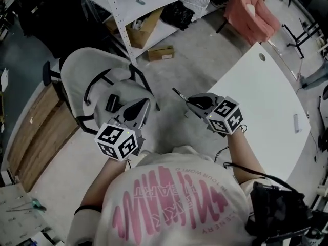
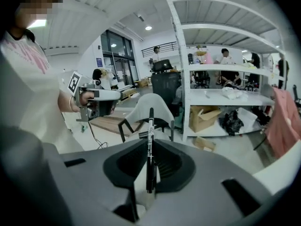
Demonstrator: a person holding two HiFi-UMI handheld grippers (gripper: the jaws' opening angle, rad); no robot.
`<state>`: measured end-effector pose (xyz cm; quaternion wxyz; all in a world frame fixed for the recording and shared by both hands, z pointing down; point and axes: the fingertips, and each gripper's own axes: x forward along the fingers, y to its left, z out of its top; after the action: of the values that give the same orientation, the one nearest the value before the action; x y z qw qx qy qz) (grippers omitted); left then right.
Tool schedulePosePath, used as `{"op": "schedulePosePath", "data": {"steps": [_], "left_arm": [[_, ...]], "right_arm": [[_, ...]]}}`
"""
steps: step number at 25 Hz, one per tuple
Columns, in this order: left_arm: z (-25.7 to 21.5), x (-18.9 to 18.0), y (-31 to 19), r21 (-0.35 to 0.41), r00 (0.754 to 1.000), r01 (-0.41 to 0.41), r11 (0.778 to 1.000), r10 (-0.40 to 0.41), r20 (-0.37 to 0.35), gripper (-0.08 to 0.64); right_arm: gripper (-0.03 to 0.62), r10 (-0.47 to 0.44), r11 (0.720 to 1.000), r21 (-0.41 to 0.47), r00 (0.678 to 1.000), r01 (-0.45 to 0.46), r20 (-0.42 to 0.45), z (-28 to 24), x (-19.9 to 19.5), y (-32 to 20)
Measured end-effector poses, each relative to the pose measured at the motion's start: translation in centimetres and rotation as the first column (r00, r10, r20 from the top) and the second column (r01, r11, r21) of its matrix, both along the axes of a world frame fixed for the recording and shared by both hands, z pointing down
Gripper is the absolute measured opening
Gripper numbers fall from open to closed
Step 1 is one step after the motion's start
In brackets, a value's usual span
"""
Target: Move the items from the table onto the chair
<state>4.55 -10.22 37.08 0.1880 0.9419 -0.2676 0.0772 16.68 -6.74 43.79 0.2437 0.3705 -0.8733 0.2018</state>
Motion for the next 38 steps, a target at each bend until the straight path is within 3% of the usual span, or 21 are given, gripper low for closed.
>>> {"op": "schedulePosePath", "data": {"steps": [6,12,18,21,25,34,38], "left_arm": [[1.3,-9.8,-1.8,0.002,0.992,0.121,0.993,-0.121,0.039,0.008],[2.5,-18.8,-2.1,-0.018,0.963,0.263,0.965,-0.261,0.067,0.008],[3.2,-24.1,-2.7,-0.04,0.932,0.36,0.932,-0.357,0.071,0.008],[4.5,-25.5,-3.0,-0.068,0.909,0.415,0.907,-0.412,0.056,0.008],[6.2,-26.7,-3.7,-0.071,0.892,0.451,0.89,-0.445,0.079,0.008],[7.5,-28.3,-7.8,-0.138,0.777,0.628,0.766,-0.624,0.076,0.008],[7.6,-28.2,-9.6,-0.15,0.743,0.669,0.728,-0.664,0.088,0.008]], "right_arm": [[0.054,-0.119,0.993,0.013,0.993,0.119,0.021,0.1,-9.9,-3.0],[0.054,-0.239,0.971,0.002,0.971,0.239,0.026,0.9,-17.8,-5.6],[0.054,-0.261,0.965,-0.023,0.964,0.262,0.04,1.4,-23.2,-7.9],[0.054,-0.296,0.953,-0.059,0.954,0.298,0.042,2.7,-24.9,-8.9],[0.054,-0.343,0.933,-0.103,0.938,0.346,0.047,4.7,-26.1,-11.2],[0.054,-0.466,0.861,-0.201,0.883,0.467,0.055,7.9,-27.2,-17.0],[0.054,-0.501,0.835,-0.232,0.864,0.499,0.052,9.5,-27.0,-19.0]]}}
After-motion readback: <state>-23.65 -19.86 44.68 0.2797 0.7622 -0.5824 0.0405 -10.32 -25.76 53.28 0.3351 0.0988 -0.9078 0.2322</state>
